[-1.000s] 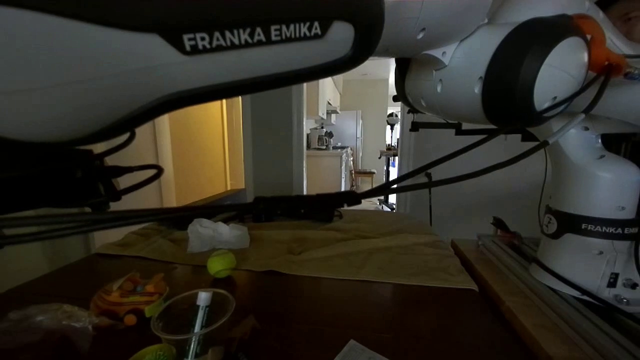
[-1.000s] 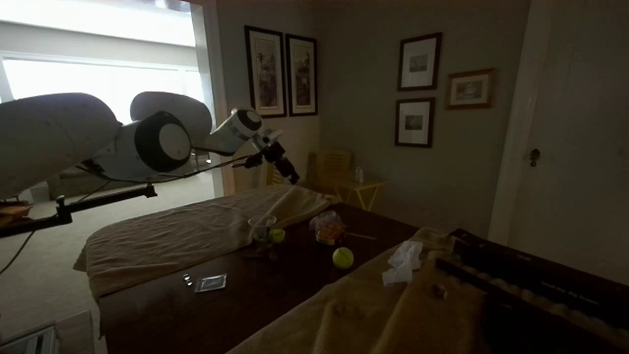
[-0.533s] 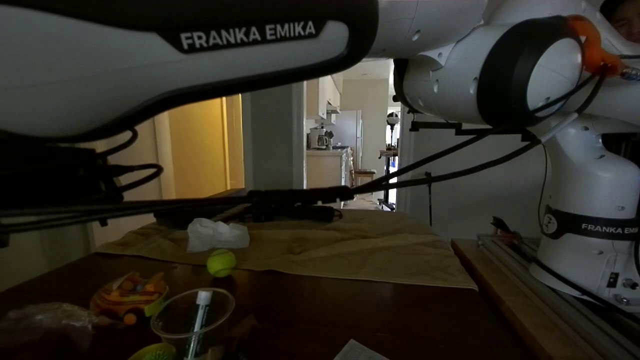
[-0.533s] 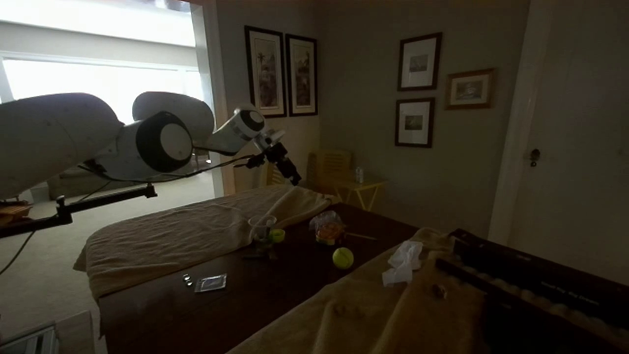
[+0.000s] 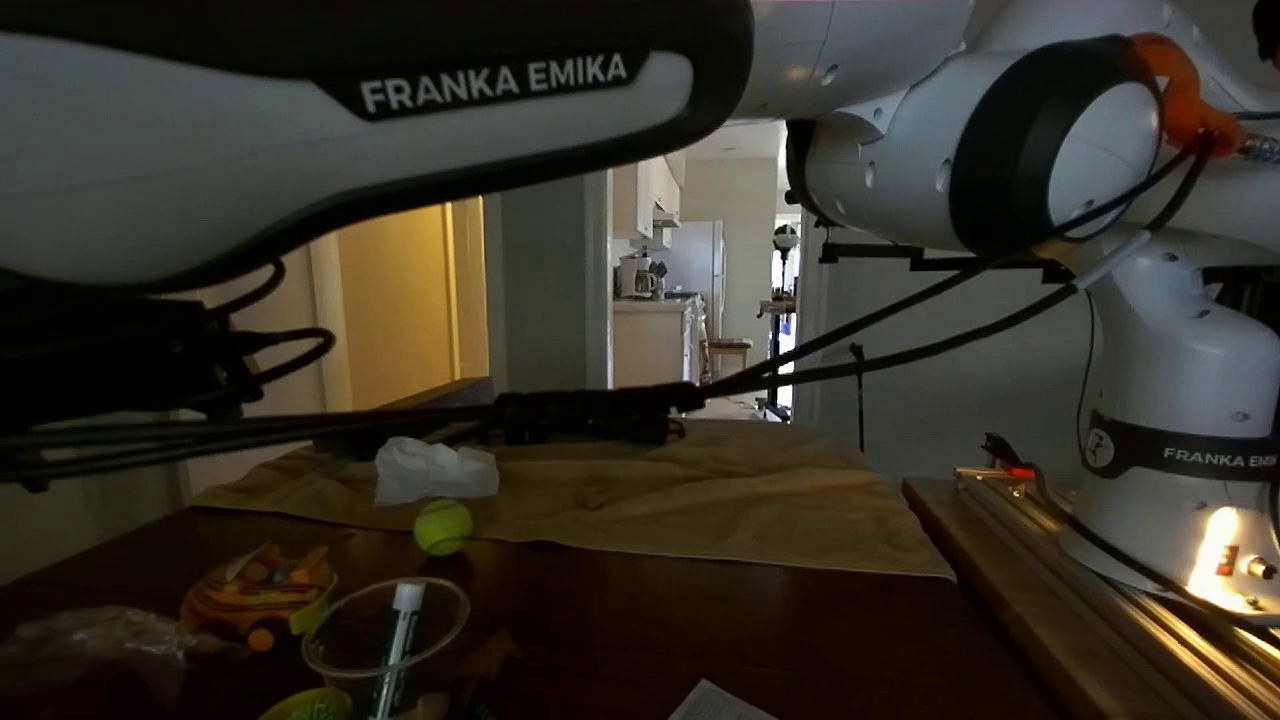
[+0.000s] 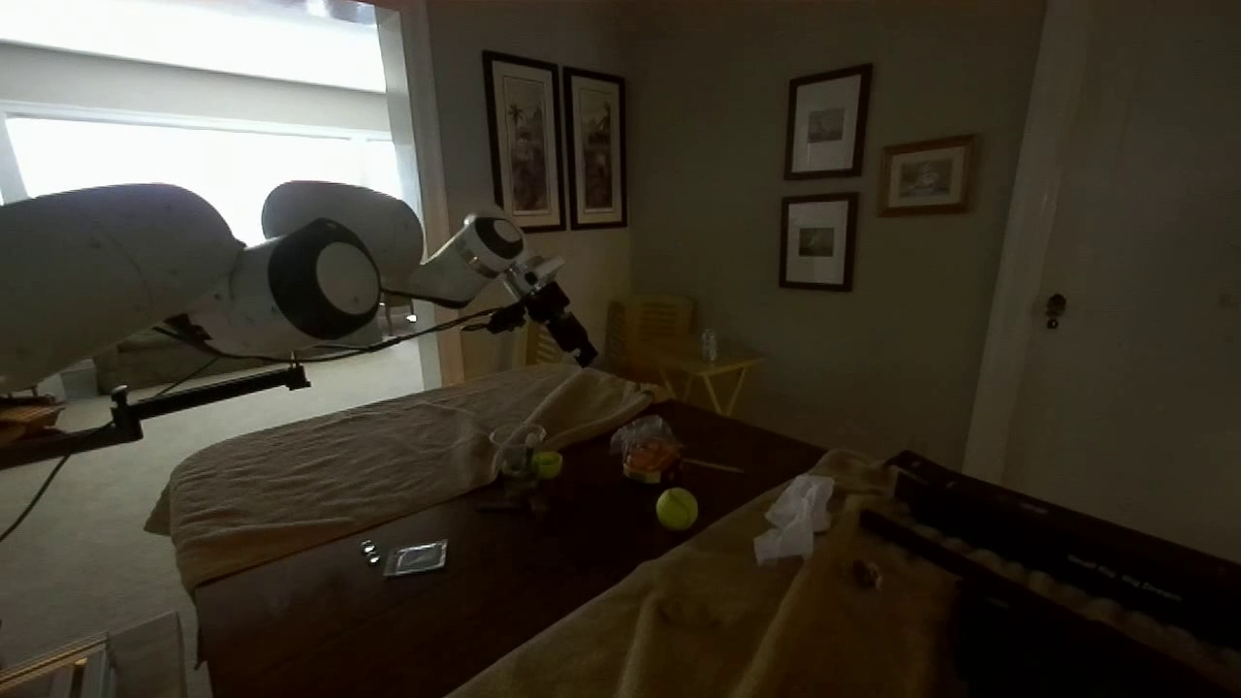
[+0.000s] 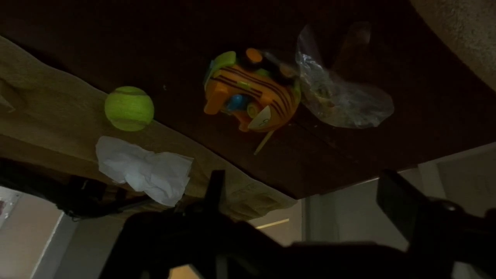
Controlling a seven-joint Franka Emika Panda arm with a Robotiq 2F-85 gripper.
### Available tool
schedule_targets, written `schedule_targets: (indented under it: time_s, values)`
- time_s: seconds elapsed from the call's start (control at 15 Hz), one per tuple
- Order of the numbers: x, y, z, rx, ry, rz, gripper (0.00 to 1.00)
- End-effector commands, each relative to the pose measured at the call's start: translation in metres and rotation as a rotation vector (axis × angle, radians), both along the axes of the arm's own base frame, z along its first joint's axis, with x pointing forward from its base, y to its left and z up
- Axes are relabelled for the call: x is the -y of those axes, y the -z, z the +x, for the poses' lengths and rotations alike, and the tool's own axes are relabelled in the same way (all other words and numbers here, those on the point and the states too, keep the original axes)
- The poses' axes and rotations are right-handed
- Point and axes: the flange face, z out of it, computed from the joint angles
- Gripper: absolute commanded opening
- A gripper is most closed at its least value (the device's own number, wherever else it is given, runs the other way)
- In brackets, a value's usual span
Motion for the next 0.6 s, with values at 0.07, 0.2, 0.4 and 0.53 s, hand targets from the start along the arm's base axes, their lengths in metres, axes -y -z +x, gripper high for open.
schedule_targets:
  time_s: [0.07, 0.2, 0.4, 0.53]
  values:
    - [0.020, -0.002, 0.005, -0.039, 0.065, 0.024, 1.00]
    - [0.030, 0.000, 0.009, -0.052, 0.079, 0.034, 1.00]
    - [0.051, 0.005, 0.013, -0.082, 0.161, 0.065, 1.00]
    - [0.065, 0.010, 0.013, -0.112, 0.233, 0.077, 1.00]
